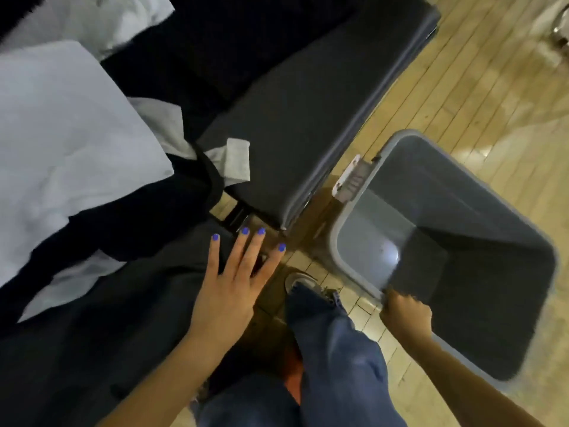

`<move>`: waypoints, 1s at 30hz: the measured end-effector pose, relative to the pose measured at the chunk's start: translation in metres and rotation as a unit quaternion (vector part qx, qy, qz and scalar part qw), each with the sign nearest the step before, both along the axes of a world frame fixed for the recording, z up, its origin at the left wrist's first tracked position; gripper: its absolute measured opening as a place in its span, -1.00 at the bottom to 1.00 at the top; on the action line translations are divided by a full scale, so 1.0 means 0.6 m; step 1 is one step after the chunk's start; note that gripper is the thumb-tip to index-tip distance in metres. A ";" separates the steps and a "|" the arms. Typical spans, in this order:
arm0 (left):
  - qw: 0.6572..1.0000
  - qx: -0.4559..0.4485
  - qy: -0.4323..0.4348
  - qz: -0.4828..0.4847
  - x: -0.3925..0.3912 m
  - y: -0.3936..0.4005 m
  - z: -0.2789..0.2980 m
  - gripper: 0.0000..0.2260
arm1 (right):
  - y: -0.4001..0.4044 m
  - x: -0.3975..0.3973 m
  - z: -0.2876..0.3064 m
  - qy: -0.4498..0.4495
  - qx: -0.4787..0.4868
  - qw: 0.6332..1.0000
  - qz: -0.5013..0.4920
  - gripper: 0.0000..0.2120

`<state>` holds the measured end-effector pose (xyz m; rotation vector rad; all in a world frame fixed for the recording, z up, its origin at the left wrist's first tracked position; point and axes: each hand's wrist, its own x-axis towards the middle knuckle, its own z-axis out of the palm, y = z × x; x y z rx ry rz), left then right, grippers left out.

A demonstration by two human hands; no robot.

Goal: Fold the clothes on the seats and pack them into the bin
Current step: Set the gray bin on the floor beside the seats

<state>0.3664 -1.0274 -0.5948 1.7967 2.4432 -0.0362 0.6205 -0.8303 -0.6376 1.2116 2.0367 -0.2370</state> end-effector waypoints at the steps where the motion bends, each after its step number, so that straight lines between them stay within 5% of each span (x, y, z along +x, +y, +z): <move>1: 1.000 0.013 0.004 0.010 0.003 -0.002 -0.006 -0.25 | -0.005 0.004 -0.022 0.017 -0.005 1.000 0.006 -0.61; 8: 0.996 0.081 -0.025 0.020 0.000 0.000 -0.026 -0.28 | -0.008 0.029 -0.074 0.176 -0.005 0.984 0.019 -0.65; 17: 0.988 0.146 -0.034 0.022 -0.004 0.001 -0.033 -0.37 | -0.011 0.035 -0.101 0.193 0.055 0.979 0.035 -0.83; 27: 0.994 0.108 0.002 0.030 -0.005 0.008 -0.030 -0.37 | -0.010 0.039 -0.110 0.174 0.102 0.976 0.085 -0.80; 30: 0.984 0.154 -0.074 0.041 -0.008 0.010 -0.012 -0.49 | -0.009 0.036 -0.103 0.174 0.108 0.976 0.080 -0.81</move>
